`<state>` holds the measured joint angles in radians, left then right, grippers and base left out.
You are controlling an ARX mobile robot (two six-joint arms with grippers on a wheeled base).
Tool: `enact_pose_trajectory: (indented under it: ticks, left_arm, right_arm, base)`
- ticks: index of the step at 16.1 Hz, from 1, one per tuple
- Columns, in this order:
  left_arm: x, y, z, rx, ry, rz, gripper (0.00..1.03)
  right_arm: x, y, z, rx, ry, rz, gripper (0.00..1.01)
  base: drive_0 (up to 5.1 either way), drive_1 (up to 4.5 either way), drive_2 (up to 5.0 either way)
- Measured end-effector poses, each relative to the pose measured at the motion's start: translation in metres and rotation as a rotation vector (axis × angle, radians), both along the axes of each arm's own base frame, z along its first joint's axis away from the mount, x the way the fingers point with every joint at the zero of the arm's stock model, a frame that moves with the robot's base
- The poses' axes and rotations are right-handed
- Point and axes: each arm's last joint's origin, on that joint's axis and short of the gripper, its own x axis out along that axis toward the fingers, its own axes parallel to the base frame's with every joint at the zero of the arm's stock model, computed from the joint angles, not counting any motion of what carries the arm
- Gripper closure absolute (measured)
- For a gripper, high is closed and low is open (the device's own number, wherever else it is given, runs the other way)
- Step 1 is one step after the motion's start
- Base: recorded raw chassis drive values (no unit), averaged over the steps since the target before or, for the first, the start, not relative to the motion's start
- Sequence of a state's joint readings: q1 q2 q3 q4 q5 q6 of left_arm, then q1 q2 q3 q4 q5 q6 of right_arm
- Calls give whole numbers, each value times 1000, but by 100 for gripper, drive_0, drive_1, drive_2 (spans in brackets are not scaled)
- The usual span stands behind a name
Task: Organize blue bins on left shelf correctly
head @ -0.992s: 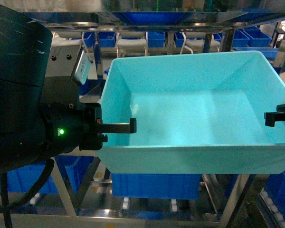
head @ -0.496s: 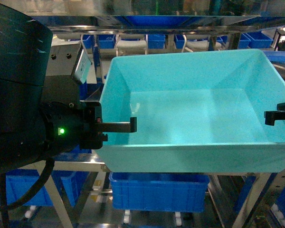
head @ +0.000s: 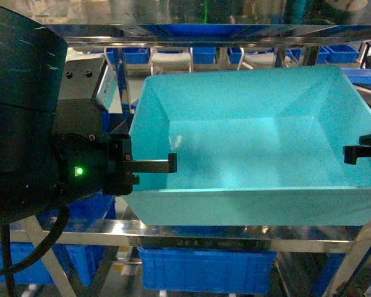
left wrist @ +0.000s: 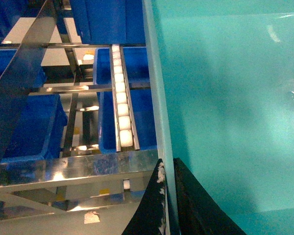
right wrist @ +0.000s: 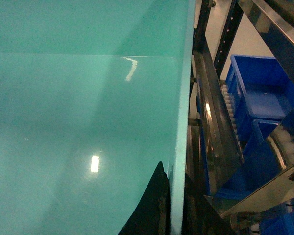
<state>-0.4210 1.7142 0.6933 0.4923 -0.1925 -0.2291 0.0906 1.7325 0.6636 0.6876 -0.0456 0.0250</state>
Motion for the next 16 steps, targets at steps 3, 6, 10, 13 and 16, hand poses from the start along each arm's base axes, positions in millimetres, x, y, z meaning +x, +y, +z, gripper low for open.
enact_pose_trajectory:
  ticks: [3,6,10,13,16]
  left_arm:
    - [-1,-2,0,1,-3,-3,101]
    - [1,3,0,4,-1,16,101]
    - [0,0,1,0,-8,5,101]
    - [20,13,-14,13,24,15,101]
    - [46,20,-42,34,78,2,101]
  right_arm:
    - [0,-3,0,-1,0,-12,99]
    - [0,2,0,0,-2,5,99]
    - [0,-1,0,0,5,-2,99]
    - [20,3,-18,49,126,-10,99]
    - [48,11,-46,54,214,-36,99]
  base:
    - [-315,165,165]
    - [-10,-10,-10]
    - [-8,-8,-8]
    - [0,0,0]
    - [0,0,0]
